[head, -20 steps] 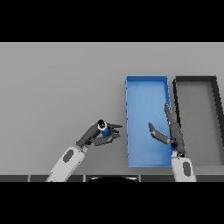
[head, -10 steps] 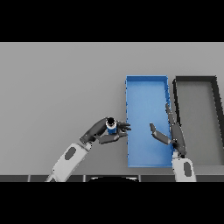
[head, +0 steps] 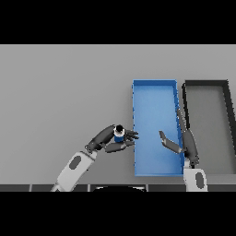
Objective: Pick up the blue pipe and place it into the blue bin.
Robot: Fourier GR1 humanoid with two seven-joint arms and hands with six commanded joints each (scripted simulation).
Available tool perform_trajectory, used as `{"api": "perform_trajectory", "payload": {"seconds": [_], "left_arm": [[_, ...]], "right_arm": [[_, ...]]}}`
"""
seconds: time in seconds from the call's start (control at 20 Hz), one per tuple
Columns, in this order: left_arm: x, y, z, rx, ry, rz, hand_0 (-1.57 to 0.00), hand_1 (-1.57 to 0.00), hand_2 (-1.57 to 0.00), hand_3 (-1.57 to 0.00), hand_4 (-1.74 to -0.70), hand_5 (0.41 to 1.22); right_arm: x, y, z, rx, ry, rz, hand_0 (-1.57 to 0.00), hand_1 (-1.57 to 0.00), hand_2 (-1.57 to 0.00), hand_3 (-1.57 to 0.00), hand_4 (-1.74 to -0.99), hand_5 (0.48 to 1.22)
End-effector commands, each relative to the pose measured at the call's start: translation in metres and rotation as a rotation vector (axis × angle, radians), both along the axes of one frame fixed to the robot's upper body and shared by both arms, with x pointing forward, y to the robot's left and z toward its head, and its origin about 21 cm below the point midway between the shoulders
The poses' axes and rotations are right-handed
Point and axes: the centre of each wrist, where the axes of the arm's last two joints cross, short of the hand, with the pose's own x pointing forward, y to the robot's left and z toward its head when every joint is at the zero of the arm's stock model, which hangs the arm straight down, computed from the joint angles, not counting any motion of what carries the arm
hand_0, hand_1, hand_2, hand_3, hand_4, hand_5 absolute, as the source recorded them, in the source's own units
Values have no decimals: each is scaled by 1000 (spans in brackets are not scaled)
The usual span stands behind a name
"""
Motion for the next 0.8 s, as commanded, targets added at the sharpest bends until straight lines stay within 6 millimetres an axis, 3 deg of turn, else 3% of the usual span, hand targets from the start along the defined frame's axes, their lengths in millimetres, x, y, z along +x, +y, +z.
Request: {"api": "perform_trajectory", "payload": {"seconds": [0.0,0.1,0.3,0.55,0.75], "left_arm": [[0,1,0,-1,-2,-1,-1571,-1571,-1571,-1571,-1467,1221],[-3,2,0,-4,-2,-9,-1571,-1571,-1571,-1571,-1467,1221],[-3,0,6,-4,-6,-9,-1571,-1571,-1571,-1571,-1467,1221],[-2,2,5,7,0,-8,-1571,-1571,-1571,-1571,-1467,1221],[1,-1,6,18,-15,-9,-1571,-1571,-1571,-1571,-1467,1221]], "right_arm": [[-1,0,4,70,-38,56,1,-2,-41,1,-1195,648],[4,-2,24,208,-22,201,1,-22,-89,-1,-1202,624],[18,-2,73,224,23,449,1,-18,-117,0,-1228,588],[29,28,120,114,34,664,1,-5,-90,1,-1270,558],[39,54,139,24,16,793,1,-2,-44,1,-1298,559]]}}
